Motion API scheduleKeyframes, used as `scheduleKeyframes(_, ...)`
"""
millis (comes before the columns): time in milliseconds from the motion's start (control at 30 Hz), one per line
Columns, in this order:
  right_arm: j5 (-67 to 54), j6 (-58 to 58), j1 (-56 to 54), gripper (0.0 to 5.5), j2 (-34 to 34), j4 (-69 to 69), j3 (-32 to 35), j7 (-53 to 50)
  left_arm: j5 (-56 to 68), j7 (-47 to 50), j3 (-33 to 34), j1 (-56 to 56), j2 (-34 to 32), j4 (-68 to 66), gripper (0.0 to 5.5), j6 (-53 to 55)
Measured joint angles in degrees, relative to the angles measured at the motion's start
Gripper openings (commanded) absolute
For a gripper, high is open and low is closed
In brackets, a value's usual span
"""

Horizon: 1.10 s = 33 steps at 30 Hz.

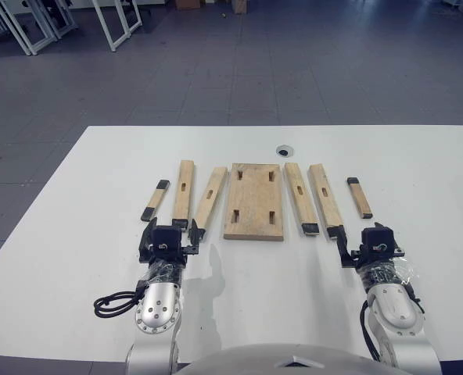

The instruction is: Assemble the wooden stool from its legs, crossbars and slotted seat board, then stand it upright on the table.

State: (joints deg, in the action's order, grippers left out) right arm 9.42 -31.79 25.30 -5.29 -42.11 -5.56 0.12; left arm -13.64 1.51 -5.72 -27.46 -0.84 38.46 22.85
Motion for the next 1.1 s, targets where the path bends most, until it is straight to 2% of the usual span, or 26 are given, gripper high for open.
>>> scheduleKeyframes(1100,-1.5,1.6,-1.6,3.8,0.1,2.7,1.7,2.0,0.0,0.0,0.4,-1.0,0.5,0.0,4.1,0.0)
